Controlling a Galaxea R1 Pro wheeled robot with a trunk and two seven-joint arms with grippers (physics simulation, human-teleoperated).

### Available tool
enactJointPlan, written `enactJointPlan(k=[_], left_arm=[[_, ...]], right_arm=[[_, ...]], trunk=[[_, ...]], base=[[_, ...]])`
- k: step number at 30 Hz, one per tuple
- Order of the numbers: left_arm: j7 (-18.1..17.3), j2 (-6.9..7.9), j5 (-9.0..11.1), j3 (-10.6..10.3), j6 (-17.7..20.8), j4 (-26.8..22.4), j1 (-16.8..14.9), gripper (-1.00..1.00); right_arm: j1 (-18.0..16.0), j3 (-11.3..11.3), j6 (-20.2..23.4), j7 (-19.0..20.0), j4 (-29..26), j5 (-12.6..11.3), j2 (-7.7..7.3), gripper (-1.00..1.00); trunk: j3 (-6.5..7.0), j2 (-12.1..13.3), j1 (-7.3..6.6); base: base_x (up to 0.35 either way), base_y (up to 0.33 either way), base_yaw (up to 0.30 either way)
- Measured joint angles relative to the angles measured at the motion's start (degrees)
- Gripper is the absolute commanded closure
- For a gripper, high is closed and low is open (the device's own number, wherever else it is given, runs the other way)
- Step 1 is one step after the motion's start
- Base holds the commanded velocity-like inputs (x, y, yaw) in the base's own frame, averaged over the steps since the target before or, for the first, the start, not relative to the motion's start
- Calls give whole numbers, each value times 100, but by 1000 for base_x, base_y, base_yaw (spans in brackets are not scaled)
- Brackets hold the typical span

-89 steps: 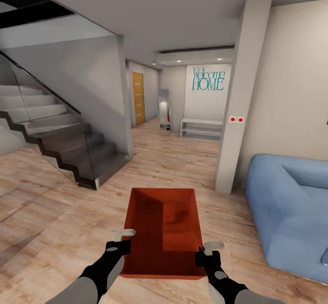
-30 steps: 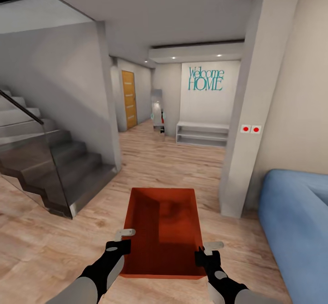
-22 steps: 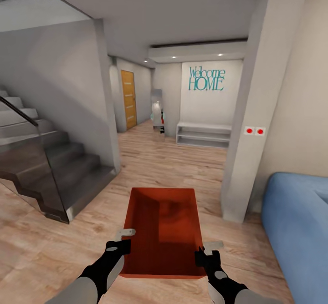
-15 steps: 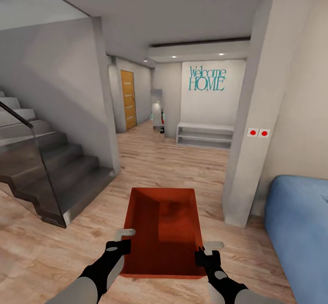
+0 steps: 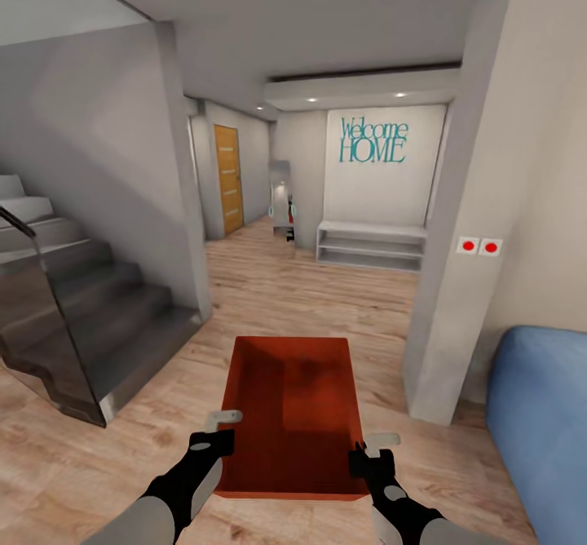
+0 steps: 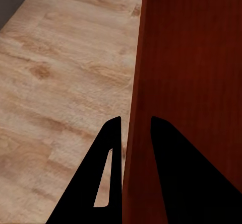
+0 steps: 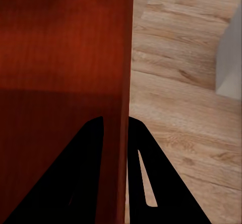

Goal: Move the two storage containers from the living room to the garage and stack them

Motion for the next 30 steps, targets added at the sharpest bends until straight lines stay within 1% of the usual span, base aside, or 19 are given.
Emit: enactJointPlan(k=[30], left_arm=[[18,-4,10,-8,0,2,0,100]], right_arm=[[0,0,6,-6,-2,7,-1,100]], trunk=[[0,0,0]], base=[[321,0,0]])
